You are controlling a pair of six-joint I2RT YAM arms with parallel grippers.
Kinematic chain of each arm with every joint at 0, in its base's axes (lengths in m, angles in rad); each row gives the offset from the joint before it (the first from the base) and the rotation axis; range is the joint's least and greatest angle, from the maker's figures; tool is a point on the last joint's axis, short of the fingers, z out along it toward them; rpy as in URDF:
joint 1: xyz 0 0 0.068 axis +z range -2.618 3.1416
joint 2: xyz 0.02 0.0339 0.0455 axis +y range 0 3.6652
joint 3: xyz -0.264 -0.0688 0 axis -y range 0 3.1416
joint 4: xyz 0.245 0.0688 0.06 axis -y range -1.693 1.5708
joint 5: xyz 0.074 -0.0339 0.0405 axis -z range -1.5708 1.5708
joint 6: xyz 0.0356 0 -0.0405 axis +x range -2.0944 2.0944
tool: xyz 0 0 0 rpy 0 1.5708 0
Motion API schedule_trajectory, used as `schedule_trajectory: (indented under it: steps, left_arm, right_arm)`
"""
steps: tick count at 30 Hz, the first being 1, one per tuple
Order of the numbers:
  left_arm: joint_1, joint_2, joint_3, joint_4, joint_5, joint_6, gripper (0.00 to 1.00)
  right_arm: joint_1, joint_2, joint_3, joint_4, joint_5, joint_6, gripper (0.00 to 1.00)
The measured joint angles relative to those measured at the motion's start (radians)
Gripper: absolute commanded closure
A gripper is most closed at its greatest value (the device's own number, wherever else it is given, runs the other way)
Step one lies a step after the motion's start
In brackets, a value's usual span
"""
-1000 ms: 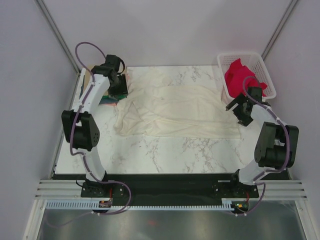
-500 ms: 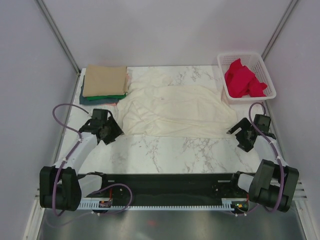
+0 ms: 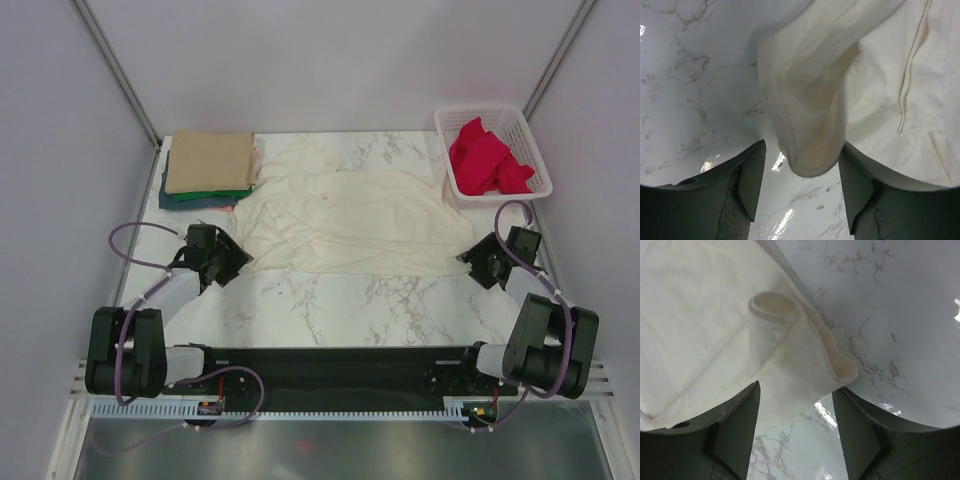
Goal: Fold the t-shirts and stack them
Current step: Fold the tshirt
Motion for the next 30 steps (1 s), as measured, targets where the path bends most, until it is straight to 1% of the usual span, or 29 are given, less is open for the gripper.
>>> schedule_trajectory:
  steps: [1, 2, 3, 4, 5, 7, 8, 9, 10, 12, 14, 18, 21, 23, 24, 25, 26, 27, 28, 29, 30]
  left_arm:
    - [0.0, 0.009, -0.006, 0.015, 0.005, -0.003, 0.36]
    - [0.0, 0.016, -0.012, 0.031, 0.007, -0.007, 0.42]
    - [0.0, 0.023, -0.016, 0.043, 0.01, -0.012, 0.45]
    - [0.0, 0.029, -0.019, 0.057, 0.011, -0.014, 0.54]
    - [0.0, 0.033, -0.02, 0.063, 0.011, -0.019, 0.63]
    - [0.001, 0.035, -0.023, 0.078, 0.01, -0.025, 0.87]
    - [0.004, 0.035, -0.023, 0.084, 0.009, -0.026, 0.98]
    - [0.008, 0.034, -0.023, 0.087, 0.008, -0.028, 0.98]
    - [0.018, 0.024, -0.023, 0.086, 0.011, -0.027, 0.98]
    - [0.055, -0.026, -0.023, 0.066, 0.014, -0.027, 0.98]
    - [0.1, -0.107, -0.022, 0.024, 0.016, -0.026, 0.98]
    - [0.204, -0.309, -0.018, -0.097, 0.083, -0.026, 0.98]
    - [0.233, -0.423, -0.018, -0.2, 0.117, -0.026, 0.98]
    - [0.24, -0.49, -0.018, -0.27, 0.124, -0.027, 0.95]
    - [0.241, -0.514, -0.019, -0.298, 0.125, -0.027, 0.93]
    - [0.244, -0.552, -0.021, -0.338, 0.124, -0.03, 0.81]
    - [0.243, -0.587, -0.026, -0.367, 0.122, -0.035, 0.73]
    - [0.243, -0.627, -0.03, -0.397, 0.119, -0.045, 0.65]
    - [0.243, -0.663, -0.033, -0.424, 0.118, -0.058, 0.53]
    - [0.243, -0.695, -0.033, -0.447, 0.12, -0.072, 0.48]
    - [0.244, -0.724, -0.033, -0.465, 0.123, -0.084, 0.45]
  right_arm:
    - [0.0, 0.014, -0.001, 0.026, -0.004, 0.004, 0.41]
    - [0.0, 0.029, -0.001, 0.051, -0.006, 0.006, 0.5]
    - [0.0, 0.043, -0.002, 0.073, -0.006, 0.006, 0.54]
    - [-0.001, 0.06, -0.002, 0.093, -0.007, 0.01, 0.57]
    - [-0.002, 0.071, -0.002, 0.109, -0.011, 0.012, 0.68]
    - [-0.003, 0.091, -0.005, 0.135, -0.009, 0.009, 0.81]
    - [-0.006, 0.099, -0.006, 0.143, -0.013, 0.01, 0.92]
    - [-0.009, 0.103, -0.007, 0.148, -0.014, 0.006, 0.97]
    - [-0.015, 0.105, -0.008, 0.148, -0.016, 0.006, 1.0]
    - [-0.031, 0.102, -0.008, 0.137, -0.025, 0.007, 1.0]
    - [-0.055, 0.086, -0.008, 0.1, -0.03, 0.005, 1.0]
    - [-0.117, 0.005, -0.009, -0.062, -0.038, -0.002, 1.0]
    - [-0.149, -0.064, -0.023, -0.154, -0.048, -0.003, 1.0]
    - [-0.167, -0.106, -0.034, -0.206, -0.049, -0.004, 1.0]
    - [-0.171, -0.12, -0.038, -0.224, -0.048, -0.004, 0.99]
    - [-0.175, -0.138, -0.042, -0.247, -0.049, -0.004, 0.87]
    - [-0.178, -0.154, -0.048, -0.264, -0.05, -0.001, 0.73]
    - [-0.18, -0.169, -0.053, -0.28, -0.051, 0.0, 0.57]
    - [-0.182, -0.182, -0.058, -0.294, -0.051, 0.007, 0.26]
    - [-0.185, -0.192, -0.062, -0.304, -0.052, 0.011, 0.2]
    - [-0.188, -0.201, -0.064, -0.314, -0.058, 0.008, 0.18]
